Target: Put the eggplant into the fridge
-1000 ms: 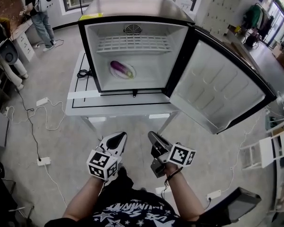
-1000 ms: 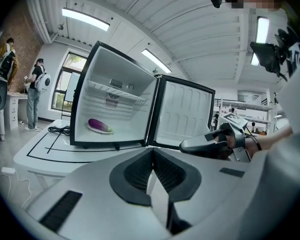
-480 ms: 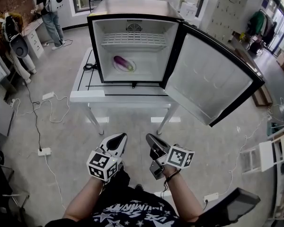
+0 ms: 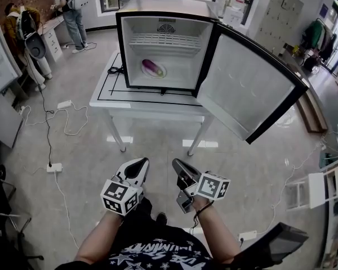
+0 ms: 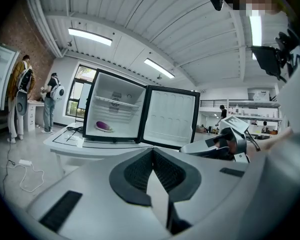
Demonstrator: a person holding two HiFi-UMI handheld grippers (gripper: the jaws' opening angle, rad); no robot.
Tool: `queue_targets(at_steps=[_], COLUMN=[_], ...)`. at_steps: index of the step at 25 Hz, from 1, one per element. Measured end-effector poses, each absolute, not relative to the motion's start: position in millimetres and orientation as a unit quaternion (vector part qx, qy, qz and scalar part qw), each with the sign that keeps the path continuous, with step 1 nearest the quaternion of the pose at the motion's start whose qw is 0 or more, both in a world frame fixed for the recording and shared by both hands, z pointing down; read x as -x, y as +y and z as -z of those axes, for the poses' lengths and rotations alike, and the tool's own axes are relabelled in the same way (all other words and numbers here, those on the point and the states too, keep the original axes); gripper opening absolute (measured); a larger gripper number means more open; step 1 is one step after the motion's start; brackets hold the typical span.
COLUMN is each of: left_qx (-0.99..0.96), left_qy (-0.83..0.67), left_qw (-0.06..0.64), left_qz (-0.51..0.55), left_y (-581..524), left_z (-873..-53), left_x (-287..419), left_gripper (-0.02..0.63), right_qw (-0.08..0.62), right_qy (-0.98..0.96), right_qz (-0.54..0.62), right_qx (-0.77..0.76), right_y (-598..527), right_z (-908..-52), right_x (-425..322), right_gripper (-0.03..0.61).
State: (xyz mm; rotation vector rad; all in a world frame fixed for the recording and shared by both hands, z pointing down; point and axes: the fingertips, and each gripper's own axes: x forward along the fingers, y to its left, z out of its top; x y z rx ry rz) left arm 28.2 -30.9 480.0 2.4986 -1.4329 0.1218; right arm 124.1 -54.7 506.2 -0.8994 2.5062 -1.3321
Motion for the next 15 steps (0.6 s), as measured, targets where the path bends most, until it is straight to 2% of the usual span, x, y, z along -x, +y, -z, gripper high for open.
queue_targets(at_steps=[15], left_qx=[-0.861], left_qy=[-0.489], left_qw=[0.134], left_qz=[-0.047], left_y=[8.1], left_z=[-478.4], left_x=[-12.0], left_gripper=[0.009], right_qw=[0.058], right_qy=[0.842], right_qz=[0.451], right_qx=[0.289], right_y=[-17.1], right_z=[-511.4], right_x=[-90.5], right_gripper=[0.008])
